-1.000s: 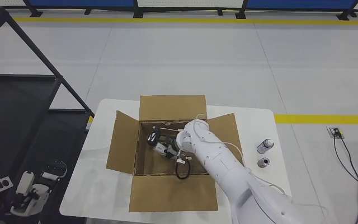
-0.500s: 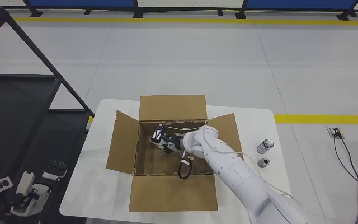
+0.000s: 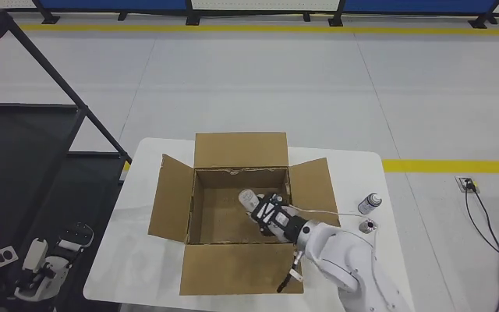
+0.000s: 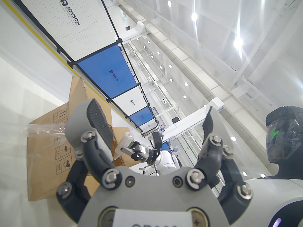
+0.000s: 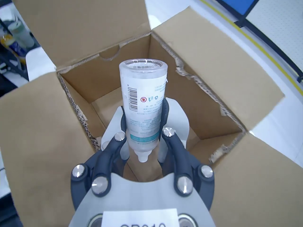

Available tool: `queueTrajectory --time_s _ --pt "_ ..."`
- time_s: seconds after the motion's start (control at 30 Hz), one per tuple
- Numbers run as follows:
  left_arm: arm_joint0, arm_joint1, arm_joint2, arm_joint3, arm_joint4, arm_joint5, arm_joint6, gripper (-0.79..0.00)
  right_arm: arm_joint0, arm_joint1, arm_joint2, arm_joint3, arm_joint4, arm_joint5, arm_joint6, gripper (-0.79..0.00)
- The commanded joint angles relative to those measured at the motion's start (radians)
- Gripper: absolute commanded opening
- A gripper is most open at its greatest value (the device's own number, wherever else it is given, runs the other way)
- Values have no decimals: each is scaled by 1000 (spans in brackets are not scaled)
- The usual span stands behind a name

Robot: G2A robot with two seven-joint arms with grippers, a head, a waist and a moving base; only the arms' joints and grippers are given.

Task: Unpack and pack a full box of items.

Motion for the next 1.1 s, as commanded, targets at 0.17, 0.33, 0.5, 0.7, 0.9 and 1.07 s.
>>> queueTrajectory --time_s 0.17,0.33,0.5,0.7,0.9,1.07 --pt "0 0 0 0 0 0 0 0 -332 30 283 -115 138 -15 -421 -785" --pt "0 0 0 0 0 0 0 0 -544 37 443 -58 228 -57 -790 -785" --pt "0 0 0 0 0 0 0 0 -636 44 543 49 305 -148 -991 -785" --pt "0 0 0 0 0 0 0 0 -576 64 612 187 402 -238 -853 -785" --pt "0 0 0 0 0 0 0 0 -576 64 612 187 402 -238 -853 -785" --pt "0 0 0 0 0 0 0 0 -576 64 612 187 402 -238 -853 -785"
